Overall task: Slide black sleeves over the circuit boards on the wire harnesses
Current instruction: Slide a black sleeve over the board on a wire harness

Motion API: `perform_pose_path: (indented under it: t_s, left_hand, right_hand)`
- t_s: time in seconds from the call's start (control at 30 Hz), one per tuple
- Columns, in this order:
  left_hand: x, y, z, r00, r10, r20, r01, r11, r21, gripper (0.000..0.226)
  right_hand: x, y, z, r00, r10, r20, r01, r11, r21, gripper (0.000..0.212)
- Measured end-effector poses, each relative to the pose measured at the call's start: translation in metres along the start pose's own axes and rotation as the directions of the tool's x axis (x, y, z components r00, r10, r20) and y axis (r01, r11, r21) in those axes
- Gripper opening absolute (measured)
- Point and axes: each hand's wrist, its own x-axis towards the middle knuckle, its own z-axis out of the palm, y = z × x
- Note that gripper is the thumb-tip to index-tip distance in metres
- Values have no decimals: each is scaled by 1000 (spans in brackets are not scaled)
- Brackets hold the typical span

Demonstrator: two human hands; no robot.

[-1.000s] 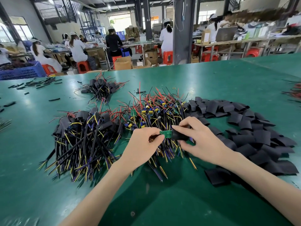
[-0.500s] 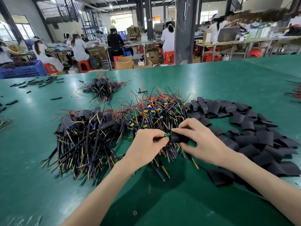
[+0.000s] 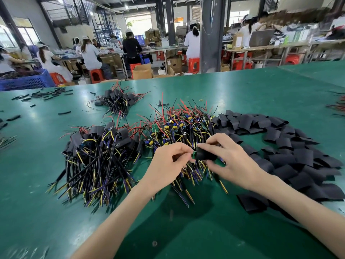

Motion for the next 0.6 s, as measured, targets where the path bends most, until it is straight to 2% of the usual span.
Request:
perform_pose_path:
  t_s: [0.33,0.47,0.6]
  left_hand:
    - [1,-2,-1,998,-62,5,62,997,-50,17]
    - [2,-3,-4,991,-117,73,124,987,-104,16]
    - [4,-3,-10,982,-122,144,127,992,-27,16]
  right_hand:
    - [-2,2,4,998,-47,33,48,999,-13,42]
    - [-3,1,3,997,-54,55,54,999,4,43]
    - [-2,-1,1,992,-60,107,58,998,29,42]
